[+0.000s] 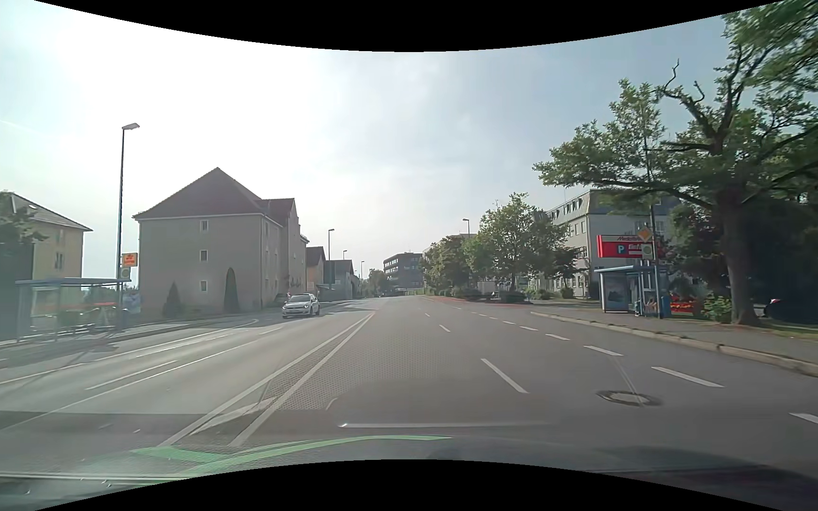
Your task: Follow the waypoints while adhering to traffic rules and regulations
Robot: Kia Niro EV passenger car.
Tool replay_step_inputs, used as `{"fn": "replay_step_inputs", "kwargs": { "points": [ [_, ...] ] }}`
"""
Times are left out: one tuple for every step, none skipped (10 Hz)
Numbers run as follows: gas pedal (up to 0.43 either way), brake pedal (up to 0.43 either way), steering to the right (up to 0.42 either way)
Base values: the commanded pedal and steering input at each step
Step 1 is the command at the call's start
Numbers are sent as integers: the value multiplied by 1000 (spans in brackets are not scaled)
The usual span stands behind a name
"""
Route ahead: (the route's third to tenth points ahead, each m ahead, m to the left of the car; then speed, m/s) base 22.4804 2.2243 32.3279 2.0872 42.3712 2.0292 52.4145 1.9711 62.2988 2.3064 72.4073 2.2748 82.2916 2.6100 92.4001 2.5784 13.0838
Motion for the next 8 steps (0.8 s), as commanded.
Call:
{"fn": "replay_step_inputs", "kwargs": {
  "points": [
    [118, 0, -1],
    [118, 0, -1],
    [118, 0, -1],
    [118, 0, -1],
    [118, 0, -1],
    [118, 0, -1],
    [118, 0, -1],
    [118, 0, -1]
  ]
}}
